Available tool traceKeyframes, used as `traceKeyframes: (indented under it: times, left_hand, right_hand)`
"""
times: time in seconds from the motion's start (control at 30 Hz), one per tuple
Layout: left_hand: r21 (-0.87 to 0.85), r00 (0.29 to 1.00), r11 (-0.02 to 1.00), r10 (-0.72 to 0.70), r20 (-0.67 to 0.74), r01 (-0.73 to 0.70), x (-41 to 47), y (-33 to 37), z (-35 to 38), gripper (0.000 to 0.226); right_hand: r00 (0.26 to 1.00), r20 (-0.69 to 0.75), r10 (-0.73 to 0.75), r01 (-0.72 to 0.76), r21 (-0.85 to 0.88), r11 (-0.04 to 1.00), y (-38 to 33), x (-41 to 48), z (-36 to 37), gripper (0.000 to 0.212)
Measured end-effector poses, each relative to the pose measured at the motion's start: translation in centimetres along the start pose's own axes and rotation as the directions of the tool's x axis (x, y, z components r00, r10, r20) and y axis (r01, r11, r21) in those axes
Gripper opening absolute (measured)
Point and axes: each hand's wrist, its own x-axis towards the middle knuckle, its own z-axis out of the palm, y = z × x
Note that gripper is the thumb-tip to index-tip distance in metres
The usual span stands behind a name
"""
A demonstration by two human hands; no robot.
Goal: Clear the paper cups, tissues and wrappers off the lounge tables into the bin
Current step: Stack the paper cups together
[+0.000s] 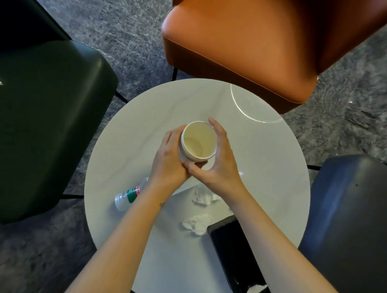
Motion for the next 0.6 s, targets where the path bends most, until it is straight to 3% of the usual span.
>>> traceKeyframes:
  times: [0.2,0.37,0.6]
  left_hand:
    - [0.013,0.994,0.999,0.049,0.100,-0.050,-0.7,2.3,2.3,0.083]
    - [0.096,0.997,0.995,-0.017,0.069,0.010,-1.5,1.2,3.0,0.075]
    - [0.235,0.989,0.966,-0.130,0.073,0.109,-3.5,-2.2,4.1,0.063]
  right_hand:
    - [0.976,-0.211,0.057,-0.047,0.053,0.997,2.4,-1.2,-3.1,0.088]
    - [0.871,-0.479,0.110,-0.152,-0.049,0.987,6.6,-2.1,-7.7,0.085]
    - [0.799,-0.546,0.254,-0.311,-0.013,0.950,11.4,-4.5,-7.8,0.086]
